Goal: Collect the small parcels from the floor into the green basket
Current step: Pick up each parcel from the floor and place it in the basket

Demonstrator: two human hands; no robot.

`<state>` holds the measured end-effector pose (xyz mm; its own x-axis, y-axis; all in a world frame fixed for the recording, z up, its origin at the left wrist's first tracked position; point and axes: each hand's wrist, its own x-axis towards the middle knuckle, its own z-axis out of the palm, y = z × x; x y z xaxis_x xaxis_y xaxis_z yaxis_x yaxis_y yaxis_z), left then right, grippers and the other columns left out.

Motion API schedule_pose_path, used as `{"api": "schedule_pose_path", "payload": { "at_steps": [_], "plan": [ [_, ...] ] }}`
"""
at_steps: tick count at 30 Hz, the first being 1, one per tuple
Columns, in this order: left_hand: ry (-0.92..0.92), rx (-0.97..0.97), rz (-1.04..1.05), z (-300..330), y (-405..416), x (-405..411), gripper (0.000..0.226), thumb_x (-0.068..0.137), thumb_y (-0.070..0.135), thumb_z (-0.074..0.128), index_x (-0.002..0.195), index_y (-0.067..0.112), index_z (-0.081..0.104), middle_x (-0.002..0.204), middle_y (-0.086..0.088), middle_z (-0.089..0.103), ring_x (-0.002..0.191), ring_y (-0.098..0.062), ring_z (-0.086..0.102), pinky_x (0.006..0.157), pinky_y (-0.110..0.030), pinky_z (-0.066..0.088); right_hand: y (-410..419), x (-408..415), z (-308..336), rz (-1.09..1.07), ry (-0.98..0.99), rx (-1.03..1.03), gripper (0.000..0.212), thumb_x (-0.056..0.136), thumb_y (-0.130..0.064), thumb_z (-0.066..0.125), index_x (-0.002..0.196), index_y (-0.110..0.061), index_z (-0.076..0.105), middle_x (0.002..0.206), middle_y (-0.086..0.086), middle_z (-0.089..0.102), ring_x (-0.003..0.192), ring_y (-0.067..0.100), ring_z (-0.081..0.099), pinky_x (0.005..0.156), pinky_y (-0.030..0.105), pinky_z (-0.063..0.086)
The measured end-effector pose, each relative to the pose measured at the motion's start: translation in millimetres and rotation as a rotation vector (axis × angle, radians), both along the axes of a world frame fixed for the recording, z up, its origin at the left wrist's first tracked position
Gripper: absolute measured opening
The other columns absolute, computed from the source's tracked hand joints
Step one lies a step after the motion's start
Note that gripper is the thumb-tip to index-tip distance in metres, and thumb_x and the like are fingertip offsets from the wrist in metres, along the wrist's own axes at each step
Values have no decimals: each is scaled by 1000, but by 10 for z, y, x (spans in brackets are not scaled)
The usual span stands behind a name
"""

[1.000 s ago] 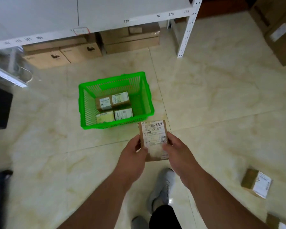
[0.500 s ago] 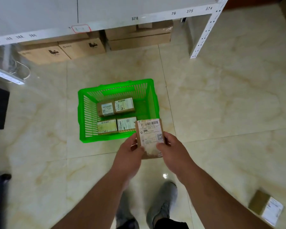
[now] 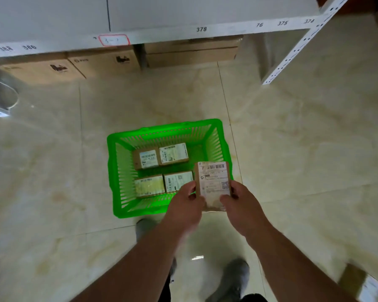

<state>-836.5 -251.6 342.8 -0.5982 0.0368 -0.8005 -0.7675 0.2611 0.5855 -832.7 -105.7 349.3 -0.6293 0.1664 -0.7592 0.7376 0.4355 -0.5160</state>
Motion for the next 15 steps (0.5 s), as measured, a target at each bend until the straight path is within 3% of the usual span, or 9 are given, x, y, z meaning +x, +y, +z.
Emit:
{"api": "schedule_pose_path", "payload": {
  "at_steps": [3, 7, 10, 15],
  "plan": [
    [9, 30, -25, -125, -106, -248, 40, 92, 6, 52, 121, 27, 70, 111, 7, 77, 93, -3, 71, 68, -11, 52, -93, -198, -126, -12, 8, 10, 41, 92, -10, 52, 126, -32, 62, 112, -12, 66, 102, 10, 63, 63, 6, 41],
    [-43, 28, 17, -467, -86, -494, 35, 89, 2, 58, 92, 32, 75, 93, 12, 79, 89, -3, 75, 76, -18, 57, -98, -469, -480, -6, 12, 29, 42, 88, -9, 53, 122, -30, 67, 109, -10, 70, 95, 4, 66, 63, 12, 45],
    [-49, 31, 31, -797, -21, -680, 35, 86, 7, 58, 109, 25, 77, 107, 5, 79, 102, -16, 74, 95, -34, 57, -90, -671, -818, 7, -6, 47, 41, 85, -14, 55, 120, -28, 70, 112, -8, 73, 100, 14, 67, 73, 23, 49],
    [-88, -11, 36, -1443, 65, -911, 43, 86, 10, 56, 123, 26, 72, 116, 4, 77, 107, -19, 71, 98, -39, 56, -41, -1000, -1486, 60, -40, 84, 41, 89, -19, 57, 129, -24, 65, 121, -3, 69, 108, 21, 63, 78, 27, 43]
  ]
}}
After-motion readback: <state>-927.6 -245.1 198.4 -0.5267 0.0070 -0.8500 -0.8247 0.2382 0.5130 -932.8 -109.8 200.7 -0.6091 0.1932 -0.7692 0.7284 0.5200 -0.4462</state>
